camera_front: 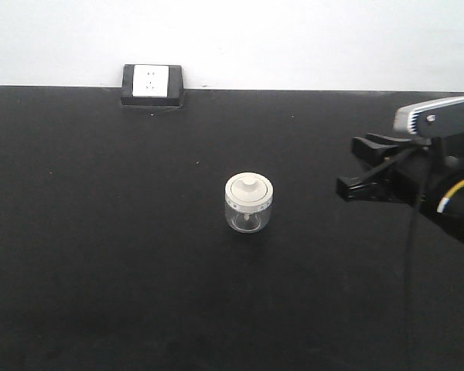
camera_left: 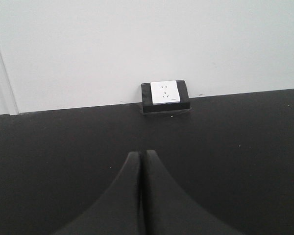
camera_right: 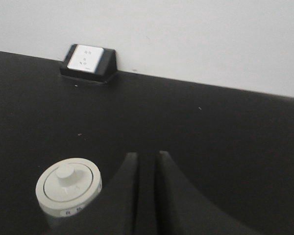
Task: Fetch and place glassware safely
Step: 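Withdraw the right gripper away from the jar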
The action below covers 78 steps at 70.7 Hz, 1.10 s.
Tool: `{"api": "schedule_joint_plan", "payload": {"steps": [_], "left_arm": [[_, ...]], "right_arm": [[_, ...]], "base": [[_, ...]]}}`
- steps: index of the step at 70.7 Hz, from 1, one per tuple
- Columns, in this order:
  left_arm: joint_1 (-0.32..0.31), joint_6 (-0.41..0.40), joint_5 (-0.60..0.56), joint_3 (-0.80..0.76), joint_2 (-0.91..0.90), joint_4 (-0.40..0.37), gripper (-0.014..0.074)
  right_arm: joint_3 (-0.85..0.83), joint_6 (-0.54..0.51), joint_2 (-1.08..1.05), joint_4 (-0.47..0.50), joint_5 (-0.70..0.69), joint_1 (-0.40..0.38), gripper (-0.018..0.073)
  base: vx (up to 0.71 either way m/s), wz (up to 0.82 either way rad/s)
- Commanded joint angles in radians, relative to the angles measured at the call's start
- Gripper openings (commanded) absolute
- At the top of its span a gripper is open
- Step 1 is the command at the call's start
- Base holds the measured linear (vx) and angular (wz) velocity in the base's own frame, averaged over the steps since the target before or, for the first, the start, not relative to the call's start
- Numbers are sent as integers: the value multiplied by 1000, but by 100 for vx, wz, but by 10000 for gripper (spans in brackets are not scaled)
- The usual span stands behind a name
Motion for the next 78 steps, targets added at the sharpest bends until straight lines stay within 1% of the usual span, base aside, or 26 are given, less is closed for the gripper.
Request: {"api": "schedule_joint_plan", "payload": {"steps": [1, 6, 18, 48, 62, 78], "left_arm": [[-5, -9, -71, -27, 0, -7, -7], [-5, -9, -71, -27, 0, -7, -7], [-5, -9, -71, -27, 0, -7, -7], [-5, -9, -71, -27, 0, -7, -7], [-5, -9, -71, -27, 0, -7, -7], [-5, -9, -71, -27, 0, -7, -7]], "right_arm": [[-23, -8, -116, 50, 58, -8, -11], [-23, -8, -178, 70, 110, -8, -8], [-16, -11, -306, 70, 199, -8, -4], [192, -7, -586, 76, 206, -8, -3], [249, -11, -698, 68, 270, -8, -3], [293, -11, -825, 33, 333, -8, -3]], "base": [[0, 0], [0, 0], [0, 0], [0, 0], [0, 0], [0, 0]]}}
